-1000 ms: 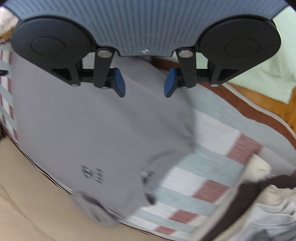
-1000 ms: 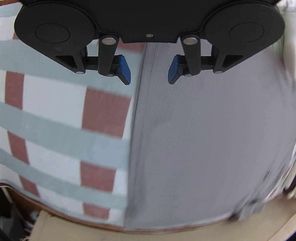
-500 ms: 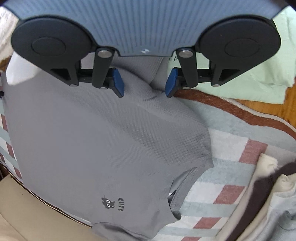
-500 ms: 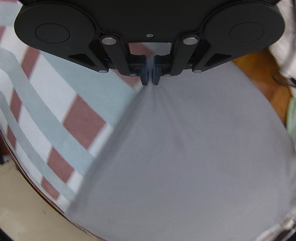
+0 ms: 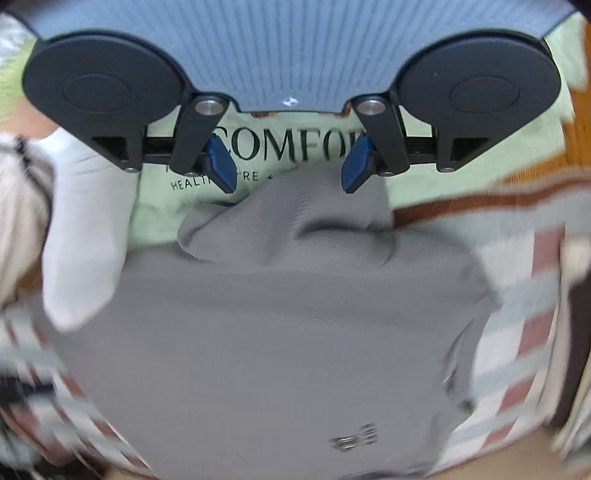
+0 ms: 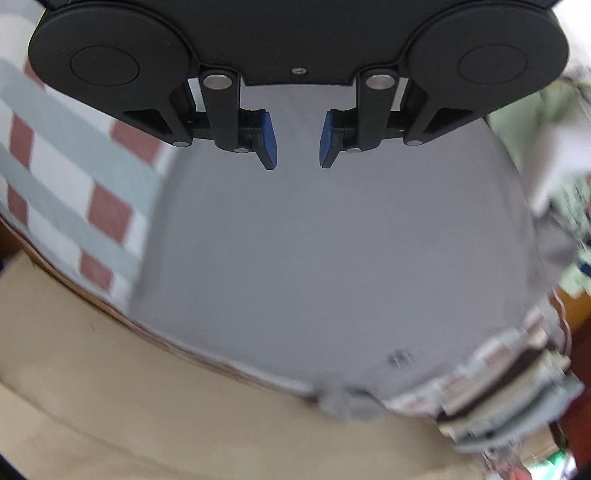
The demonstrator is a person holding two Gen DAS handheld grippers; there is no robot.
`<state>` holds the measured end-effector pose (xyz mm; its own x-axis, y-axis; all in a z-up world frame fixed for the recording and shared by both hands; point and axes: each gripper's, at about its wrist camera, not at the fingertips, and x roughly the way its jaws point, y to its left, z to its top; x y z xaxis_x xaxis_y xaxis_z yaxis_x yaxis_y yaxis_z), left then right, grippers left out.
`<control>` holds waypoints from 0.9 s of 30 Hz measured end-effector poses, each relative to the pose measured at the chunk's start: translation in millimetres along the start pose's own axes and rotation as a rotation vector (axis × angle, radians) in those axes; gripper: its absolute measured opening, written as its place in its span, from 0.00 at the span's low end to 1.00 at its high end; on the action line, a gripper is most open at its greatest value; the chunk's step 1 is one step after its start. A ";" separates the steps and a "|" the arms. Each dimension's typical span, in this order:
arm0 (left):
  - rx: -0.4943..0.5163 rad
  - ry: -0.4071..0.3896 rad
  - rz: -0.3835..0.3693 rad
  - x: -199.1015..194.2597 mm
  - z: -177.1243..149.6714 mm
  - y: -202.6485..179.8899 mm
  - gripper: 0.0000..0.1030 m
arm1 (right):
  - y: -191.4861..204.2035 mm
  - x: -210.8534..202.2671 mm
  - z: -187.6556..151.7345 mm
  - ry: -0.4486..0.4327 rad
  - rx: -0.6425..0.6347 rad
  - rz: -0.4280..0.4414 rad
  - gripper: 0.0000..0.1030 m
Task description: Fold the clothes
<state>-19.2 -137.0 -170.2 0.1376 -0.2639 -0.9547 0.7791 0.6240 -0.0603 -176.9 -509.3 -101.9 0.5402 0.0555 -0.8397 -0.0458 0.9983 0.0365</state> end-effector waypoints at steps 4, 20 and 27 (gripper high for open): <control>0.035 0.060 0.065 24.4 15.4 -7.9 0.07 | 17.4 6.0 20.2 -0.047 -0.016 0.099 0.35; -0.021 -0.136 0.207 37.3 140.0 17.1 0.03 | 19.5 56.4 33.8 -0.071 0.081 0.246 0.42; -0.080 -0.089 0.142 27.4 96.7 31.0 0.39 | 27.9 42.2 15.9 -0.008 -0.107 0.205 0.42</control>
<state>67.8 -196.1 -170.1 0.2992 -0.2307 -0.9259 0.6975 0.7150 0.0472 -142.1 -478.8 -127.8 0.5171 0.2572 -0.8164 -0.2439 0.9585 0.1474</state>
